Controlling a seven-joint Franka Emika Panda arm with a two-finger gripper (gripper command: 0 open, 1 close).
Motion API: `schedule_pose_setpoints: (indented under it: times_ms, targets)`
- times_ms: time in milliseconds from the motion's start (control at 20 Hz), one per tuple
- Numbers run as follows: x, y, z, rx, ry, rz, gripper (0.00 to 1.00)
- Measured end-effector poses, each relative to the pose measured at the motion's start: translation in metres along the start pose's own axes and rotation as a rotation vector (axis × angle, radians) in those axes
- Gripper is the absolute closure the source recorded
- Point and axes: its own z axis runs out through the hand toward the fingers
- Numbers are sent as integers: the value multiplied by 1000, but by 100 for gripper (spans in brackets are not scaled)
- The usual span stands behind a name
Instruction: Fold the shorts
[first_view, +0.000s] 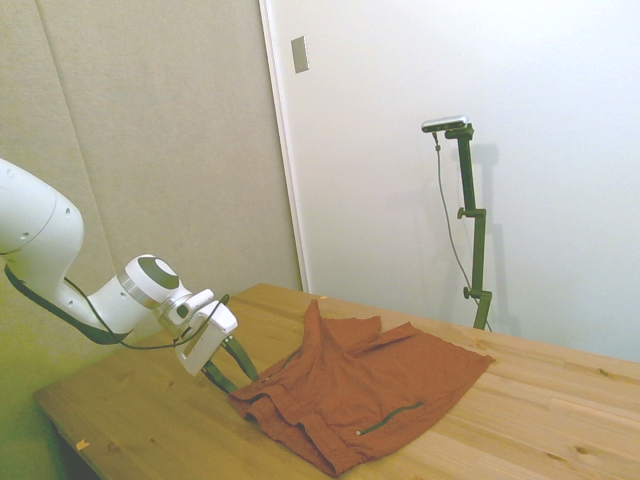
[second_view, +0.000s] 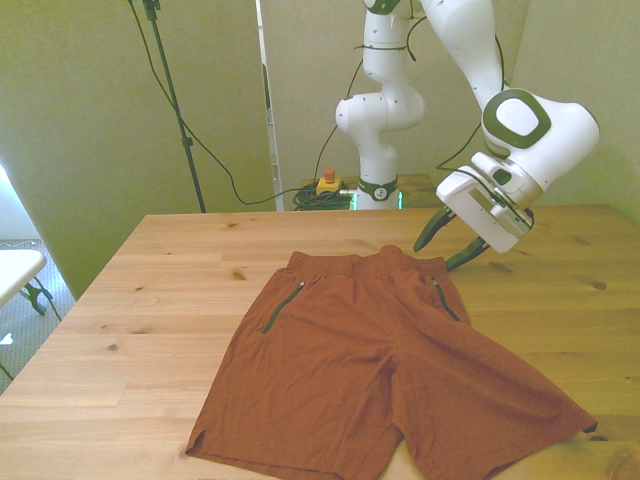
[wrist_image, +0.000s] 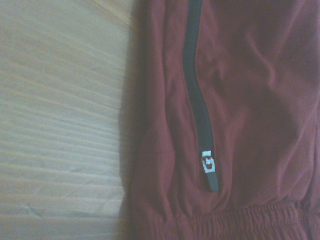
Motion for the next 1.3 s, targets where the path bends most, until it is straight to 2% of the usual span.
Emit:
schedule_pose_setpoints:
  times_ms: [700, 1300]
  targets:
    - [-5, -3, 12, 1, -15, -8, 100]
    - [-6, -3, 17, 29, -64, 35, 100]
